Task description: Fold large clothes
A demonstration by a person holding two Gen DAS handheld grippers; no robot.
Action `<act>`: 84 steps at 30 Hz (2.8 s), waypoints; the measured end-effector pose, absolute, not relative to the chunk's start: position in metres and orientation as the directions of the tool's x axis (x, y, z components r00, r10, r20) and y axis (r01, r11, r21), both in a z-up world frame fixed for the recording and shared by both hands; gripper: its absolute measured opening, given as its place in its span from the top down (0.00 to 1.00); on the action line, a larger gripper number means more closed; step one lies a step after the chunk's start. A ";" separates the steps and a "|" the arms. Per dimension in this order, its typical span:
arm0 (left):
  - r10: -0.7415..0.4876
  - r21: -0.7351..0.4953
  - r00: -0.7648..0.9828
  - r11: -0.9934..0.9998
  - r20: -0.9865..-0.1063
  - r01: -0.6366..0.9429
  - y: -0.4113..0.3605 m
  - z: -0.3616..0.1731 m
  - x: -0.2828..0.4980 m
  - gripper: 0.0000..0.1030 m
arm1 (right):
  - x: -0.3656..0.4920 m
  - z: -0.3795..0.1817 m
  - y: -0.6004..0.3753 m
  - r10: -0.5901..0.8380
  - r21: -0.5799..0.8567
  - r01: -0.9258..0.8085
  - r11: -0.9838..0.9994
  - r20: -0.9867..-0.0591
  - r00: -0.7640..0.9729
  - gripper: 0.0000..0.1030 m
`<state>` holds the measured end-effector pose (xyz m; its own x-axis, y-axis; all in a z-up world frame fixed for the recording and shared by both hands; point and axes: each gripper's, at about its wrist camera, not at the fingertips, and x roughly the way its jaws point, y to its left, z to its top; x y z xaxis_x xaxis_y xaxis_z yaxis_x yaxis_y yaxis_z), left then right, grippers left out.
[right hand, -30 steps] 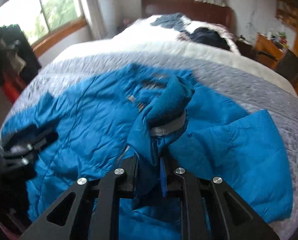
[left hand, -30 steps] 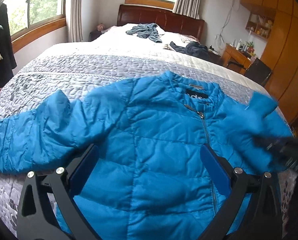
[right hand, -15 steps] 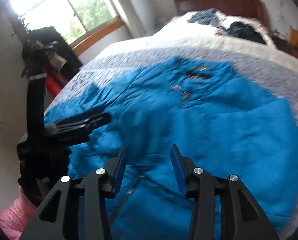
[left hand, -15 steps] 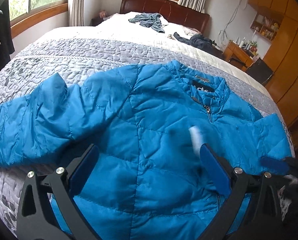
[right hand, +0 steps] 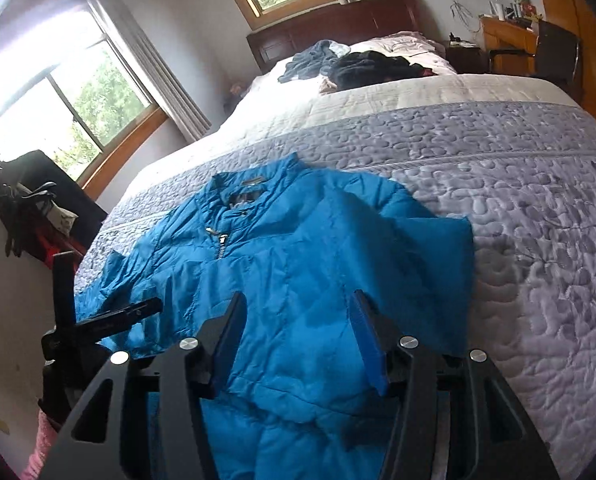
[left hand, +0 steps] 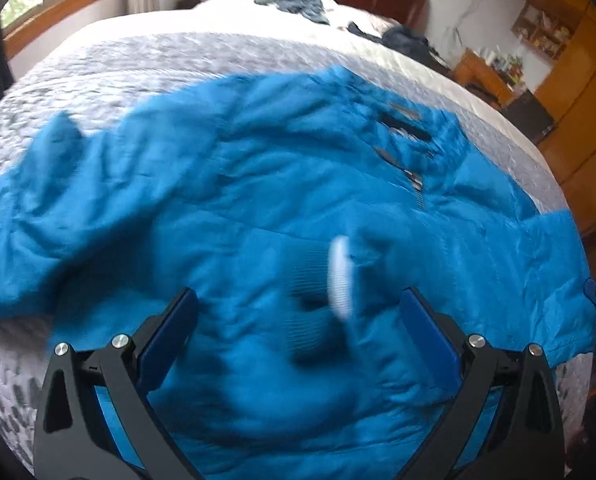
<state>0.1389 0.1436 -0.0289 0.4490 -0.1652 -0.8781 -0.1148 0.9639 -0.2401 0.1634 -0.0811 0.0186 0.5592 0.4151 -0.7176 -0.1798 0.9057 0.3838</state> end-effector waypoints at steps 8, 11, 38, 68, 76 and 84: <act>-0.237 -0.292 0.424 0.954 -0.874 -0.070 0.117 -0.027 0.147 0.64 | 0.155 0.037 -0.116 0.405 0.412 -0.140 0.900 -0.677 0.614 0.47; -0.230 -0.291 0.462 0.955 -0.856 -0.064 0.121 -0.015 0.143 0.74 | 0.156 0.035 -0.129 0.403 0.426 -0.117 0.897 -0.680 0.612 0.46; -0.082 -0.210 0.667 0.971 -0.741 -0.114 0.180 0.043 0.125 0.51 | 0.167 0.010 -0.060 0.469 0.430 -0.196 0.881 -0.744 0.476 0.44; 0.114 -0.199 0.606 0.883 -0.787 -0.425 0.380 0.017 -0.018 0.28 | 0.140 0.004 0.041 0.497 0.355 -0.391 0.849 -0.788 0.364 0.24; 0.049 -0.426 0.606 0.666 -0.794 -0.612 0.493 -0.028 -0.070 0.30 | 0.147 -0.011 0.088 0.485 0.334 -0.431 0.838 -0.818 0.310 0.24; 0.039 -0.552 0.689 0.566 -0.724 -0.612 0.542 -0.040 -0.041 0.32 | 0.151 -0.017 0.087 0.462 0.324 -0.398 0.858 -0.827 0.322 0.24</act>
<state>-0.0409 0.5425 -0.0396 0.6892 0.0387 -0.7235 -0.6117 0.5662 -0.5524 0.1509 0.0870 -0.0174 0.3217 0.4617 -0.8267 -0.3981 0.8581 0.3243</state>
